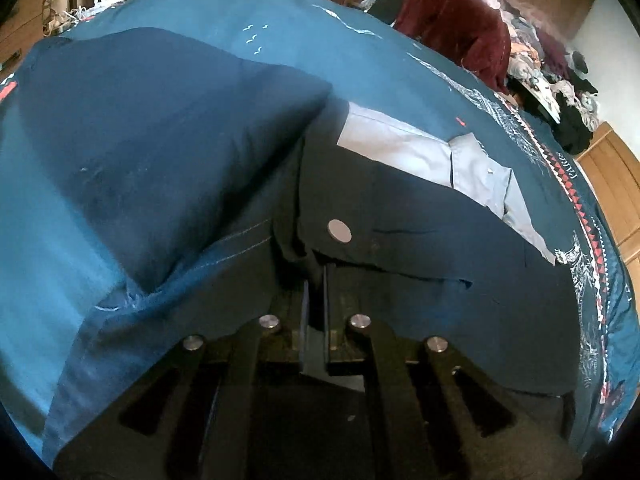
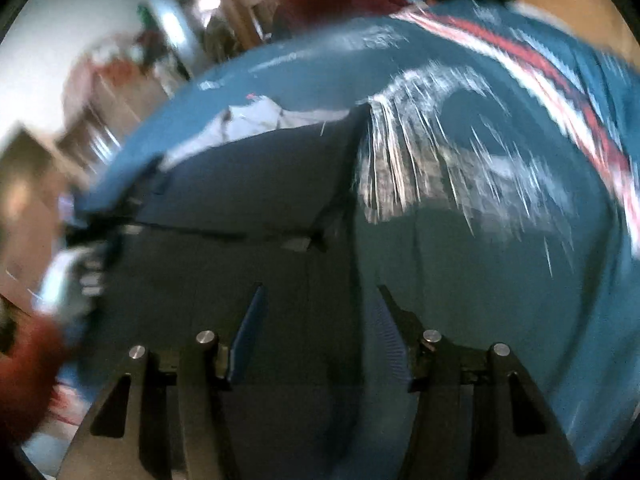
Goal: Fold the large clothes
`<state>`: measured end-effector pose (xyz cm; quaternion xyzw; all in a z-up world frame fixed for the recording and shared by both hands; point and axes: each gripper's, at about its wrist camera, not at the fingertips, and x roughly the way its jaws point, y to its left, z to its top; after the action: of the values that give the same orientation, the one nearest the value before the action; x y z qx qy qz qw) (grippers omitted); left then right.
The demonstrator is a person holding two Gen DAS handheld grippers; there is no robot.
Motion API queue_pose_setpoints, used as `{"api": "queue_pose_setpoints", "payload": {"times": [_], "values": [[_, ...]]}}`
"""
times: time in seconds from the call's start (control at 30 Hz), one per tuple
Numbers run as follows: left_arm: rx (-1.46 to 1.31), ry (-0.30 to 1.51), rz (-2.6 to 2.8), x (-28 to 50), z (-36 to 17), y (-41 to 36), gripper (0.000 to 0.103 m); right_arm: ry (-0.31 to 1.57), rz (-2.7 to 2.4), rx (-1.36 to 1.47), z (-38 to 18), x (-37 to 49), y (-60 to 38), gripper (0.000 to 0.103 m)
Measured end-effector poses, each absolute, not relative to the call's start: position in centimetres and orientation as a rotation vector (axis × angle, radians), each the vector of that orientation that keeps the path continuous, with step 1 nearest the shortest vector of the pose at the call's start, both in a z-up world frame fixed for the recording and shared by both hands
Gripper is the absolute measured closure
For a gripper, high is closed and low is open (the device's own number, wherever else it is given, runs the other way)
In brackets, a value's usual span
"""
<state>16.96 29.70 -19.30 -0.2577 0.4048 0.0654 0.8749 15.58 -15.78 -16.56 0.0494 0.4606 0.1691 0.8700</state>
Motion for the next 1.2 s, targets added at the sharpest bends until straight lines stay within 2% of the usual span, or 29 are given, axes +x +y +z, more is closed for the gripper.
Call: {"api": "queue_pose_setpoints", "payload": {"times": [0.1, 0.13, 0.17, 0.2, 0.23, 0.3, 0.33, 0.37, 0.43, 0.47, 0.5, 0.57, 0.6, 0.67, 0.73, 0.83, 0.93, 1.0, 1.1, 1.2], "values": [[-0.535, 0.849, 0.136, 16.9, -19.3, 29.6, 0.098, 1.060, 0.347, 0.016, -19.6, 20.7, -13.0, 0.043], [-0.531, 0.851, 0.136, 16.9, -19.3, 29.5, 0.098, 1.076, 0.346, -0.003, -20.3, 21.4, -12.7, 0.048], [-0.527, 0.852, 0.136, 17.0, -19.2, 29.4, 0.098, 1.089, 0.317, -0.046, -21.3, 22.3, -12.4, 0.078], [-0.526, 0.852, 0.135, 17.0, -19.2, 29.3, 0.098, 1.093, 0.288, -0.044, -21.7, 22.7, -12.9, 0.090], [-0.535, 0.854, 0.125, 16.9, -19.3, 29.3, 0.097, 1.097, 0.288, 0.027, -22.0, 22.9, -14.3, 0.089], [-0.543, 0.851, 0.115, 16.6, -19.3, 29.1, 0.091, 1.097, 0.288, 0.200, -22.9, 22.6, -17.5, 0.092], [-0.532, 0.847, 0.114, 16.5, -19.5, 28.8, 0.087, 1.099, 0.280, 0.242, -23.5, 22.3, -18.5, 0.097], [-0.507, 0.848, 0.122, 16.6, -19.8, 28.4, 0.087, 1.096, 0.291, 0.292, -24.4, 21.8, -19.4, 0.098], [-0.482, 0.857, 0.127, 16.8, -20.0, 28.1, 0.088, 1.068, 0.302, 0.301, -24.4, 21.4, -19.7, 0.097], [-0.488, 0.858, 0.121, 16.7, -19.7, 28.3, 0.087, 1.047, 0.307, 0.263, -23.7, 21.2, -19.5, 0.092], [-0.502, 0.863, 0.108, 16.4, -19.4, 28.6, 0.087, 1.055, 0.310, 0.229, -23.2, 20.9, -19.2, 0.091], [-0.522, 0.865, 0.097, 14.8, -18.3, 29.5, 0.086, 1.050, 0.311, 0.163, -20.9, 19.8, -19.0, 0.075], [-0.518, 0.844, 0.107, 13.8, -17.6, 30.0, 0.085, 1.021, 0.324, 0.155, -19.7, 19.4, -19.1, 0.074], [-0.504, 0.763, 0.145, 11.4, -15.7, 31.2, 0.079, 0.943, 0.360, 0.159, -16.8, 18.8, -18.4, 0.065], [-0.503, 0.702, 0.163, 10.6, -14.4, 31.9, 0.073, 0.920, 0.396, 0.172, -15.9, 20.0, -16.9, 0.063], [-0.480, 0.690, 0.085, 13.0, -13.6, 30.9, 0.072, 0.947, 0.422, 0.172, -17.4, 23.5, -14.1, 0.063], [-0.480, 0.783, -0.022, 17.0, -16.0, 29.1, 0.070, 1.051, 0.425, 0.196, -21.2, 26.3, -12.1, 0.063], [-0.438, 0.935, 0.054, 19.7, -19.8, 28.8, 0.070, 1.091, 0.406, 0.179, -23.2, 26.6, -11.6, 0.066], [-0.445, 0.917, 0.048, 20.0, -19.6, 29.3, 0.073, 1.072, 0.393, 0.112, -22.0, 26.1, -10.9, 0.064], [-0.435, 0.803, 0.041, 18.5, -16.3, 29.4, 0.073, 0.982, 0.419, 0.098, -19.5, 24.4, -10.0, 0.063]]}}
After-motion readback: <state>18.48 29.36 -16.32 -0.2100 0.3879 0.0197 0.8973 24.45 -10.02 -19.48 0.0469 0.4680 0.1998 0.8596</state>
